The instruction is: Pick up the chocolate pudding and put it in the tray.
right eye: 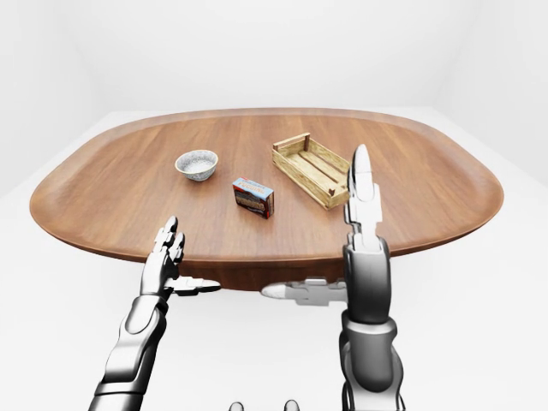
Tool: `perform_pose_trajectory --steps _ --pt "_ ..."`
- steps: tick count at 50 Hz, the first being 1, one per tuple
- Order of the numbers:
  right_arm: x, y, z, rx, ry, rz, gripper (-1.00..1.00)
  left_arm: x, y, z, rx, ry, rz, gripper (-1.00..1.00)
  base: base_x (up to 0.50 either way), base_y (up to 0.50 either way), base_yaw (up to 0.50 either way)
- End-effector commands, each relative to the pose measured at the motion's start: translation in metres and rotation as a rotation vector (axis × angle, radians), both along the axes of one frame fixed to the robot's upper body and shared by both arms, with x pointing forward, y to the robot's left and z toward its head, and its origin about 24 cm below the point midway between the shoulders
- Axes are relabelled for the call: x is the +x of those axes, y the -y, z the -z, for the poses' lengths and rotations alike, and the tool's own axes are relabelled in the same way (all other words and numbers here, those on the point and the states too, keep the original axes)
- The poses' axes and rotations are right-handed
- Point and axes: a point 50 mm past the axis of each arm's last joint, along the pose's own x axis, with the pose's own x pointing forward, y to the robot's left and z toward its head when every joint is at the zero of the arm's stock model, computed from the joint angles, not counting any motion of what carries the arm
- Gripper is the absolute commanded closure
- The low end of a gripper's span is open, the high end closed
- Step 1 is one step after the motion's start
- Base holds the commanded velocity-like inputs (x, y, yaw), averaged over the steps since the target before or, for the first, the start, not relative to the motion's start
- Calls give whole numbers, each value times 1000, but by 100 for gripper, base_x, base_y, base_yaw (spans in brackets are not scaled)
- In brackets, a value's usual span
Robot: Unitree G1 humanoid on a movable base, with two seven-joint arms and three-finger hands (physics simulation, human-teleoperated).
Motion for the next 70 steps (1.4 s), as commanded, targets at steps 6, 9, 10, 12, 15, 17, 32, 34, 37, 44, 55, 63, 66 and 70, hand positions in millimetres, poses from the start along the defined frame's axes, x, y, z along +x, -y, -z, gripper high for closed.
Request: perform_pose_trajectory --steps 6,9,10,12,15,17,32,34,37,44,55,63,66,70 --pt "-20 -3 -22 -26 113 17 -100 1 0 0 1 -1 0 -100 0 0 0" --pt "-19 -3 -21 -26 107 15 -100 0 0 0 2 -1 0 -100 14 0 0" --pt "-19 -3 -21 -26 107 15 -100 0 0 0 1 -1 0 -100 28 0 0" --pt "-17 -2 -14 -21 73 23 -100 0 0 0 2 -1 0 -100 30 0 0" --pt "-17 -2 -14 -21 72 23 -100 0 0 1 2 -1 -1 -100 30 0 0" --pt "-18 -2 -17 -24 87 19 -100 0 0 1 2 -1 -1 -100 31 0 0" --pt "-17 -2 -18 -25 93 18 -100 1 0 0 1 -2 -2 -100 32 0 0" --pt "-18 -3 -19 -27 101 15 -100 1 0 0 1 -2 -2 -100 32 0 0" --pt "-17 -3 -18 -27 95 15 -100 1 0 0 1 -2 -2 -100 32 0 0" --pt "-17 -3 -18 -28 94 10 -100 1 0 0 2 -2 -2 -100 32 0 0" --pt "-17 -3 -17 -27 84 7 -100 0 0 1 1 -1 -2 -100 32 0 0" --pt "-17 -4 -16 -26 80 3 -100 0 0 1 3 -5 -8 -100 32 0 0" --pt "-17 -4 -16 -28 79 3 -100 0 0 0 3 -4 -8 -100 32 0 0" --pt "-16 -4 -15 -28 76 3 -100 1 0 1 3 -4 -7 -100 32 0 0"
